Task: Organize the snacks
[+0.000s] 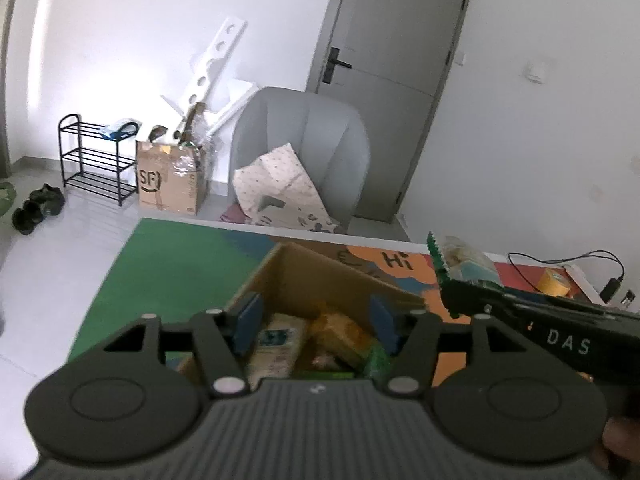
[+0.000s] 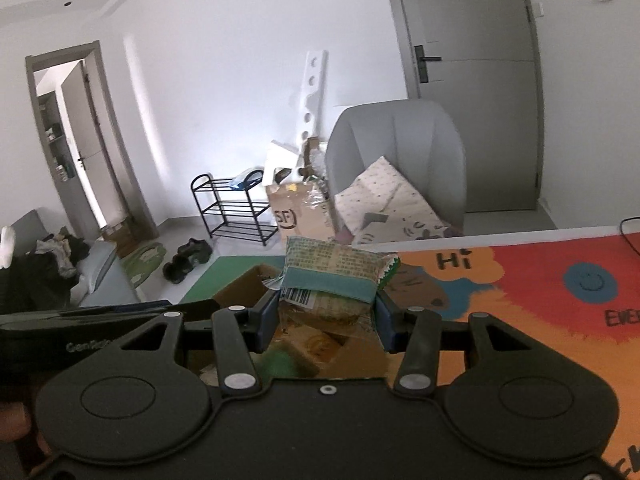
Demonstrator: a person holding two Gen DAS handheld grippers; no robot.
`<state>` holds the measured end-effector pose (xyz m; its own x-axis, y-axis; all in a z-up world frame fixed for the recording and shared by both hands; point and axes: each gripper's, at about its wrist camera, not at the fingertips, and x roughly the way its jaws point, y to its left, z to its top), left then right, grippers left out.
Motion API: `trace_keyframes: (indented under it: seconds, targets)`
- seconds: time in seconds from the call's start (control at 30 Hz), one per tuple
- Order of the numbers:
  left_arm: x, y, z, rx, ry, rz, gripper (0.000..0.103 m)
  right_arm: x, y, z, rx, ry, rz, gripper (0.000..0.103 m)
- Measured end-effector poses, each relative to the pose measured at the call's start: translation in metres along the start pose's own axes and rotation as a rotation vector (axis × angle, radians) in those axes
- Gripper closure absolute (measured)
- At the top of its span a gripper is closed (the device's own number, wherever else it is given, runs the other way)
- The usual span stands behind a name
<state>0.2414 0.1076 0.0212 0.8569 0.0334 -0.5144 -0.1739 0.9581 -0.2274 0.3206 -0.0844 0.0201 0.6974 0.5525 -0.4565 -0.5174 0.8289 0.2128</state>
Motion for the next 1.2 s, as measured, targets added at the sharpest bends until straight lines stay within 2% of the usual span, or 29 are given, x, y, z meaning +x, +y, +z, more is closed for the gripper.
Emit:
trace_keyframes:
  seconds: [0.4, 0.6, 0.63, 0.77, 0.87, 1.2]
  targets:
    - [-0.024, 0.038, 0.000, -0.032, -0.024, 0.079, 0.026, 0.014, 0.036, -0.001, -0.031, 0.047, 0.076, 0.055]
    - [-0.032, 0.047, -0.001, -0.045, -0.033, 0.103, 0.022, 0.015, 0.044, -0.004, -0.024, 0.077, 0.106, 0.035]
    - [-0.033, 0.047, -0.001, -0.046, -0.032, 0.102, 0.022, 0.013, 0.044, -0.004, -0.025, 0.074, 0.098, 0.032]
    - [-0.034, 0.044, -0.001, -0.033, -0.035, 0.093, 0.021, 0.004, 0.037, -0.005, -0.009, 0.064, 0.083, 0.032]
    - [-0.034, 0.039, -0.003, -0.016, -0.035, 0.087, 0.016, -0.007, 0.028, -0.005, 0.000, 0.051, 0.064, 0.031]
    - [-0.028, 0.011, -0.013, 0.038, 0.027, 0.054, 0.014, -0.035, -0.005, -0.011, 0.046, 0.045, 0.013, 0.021]
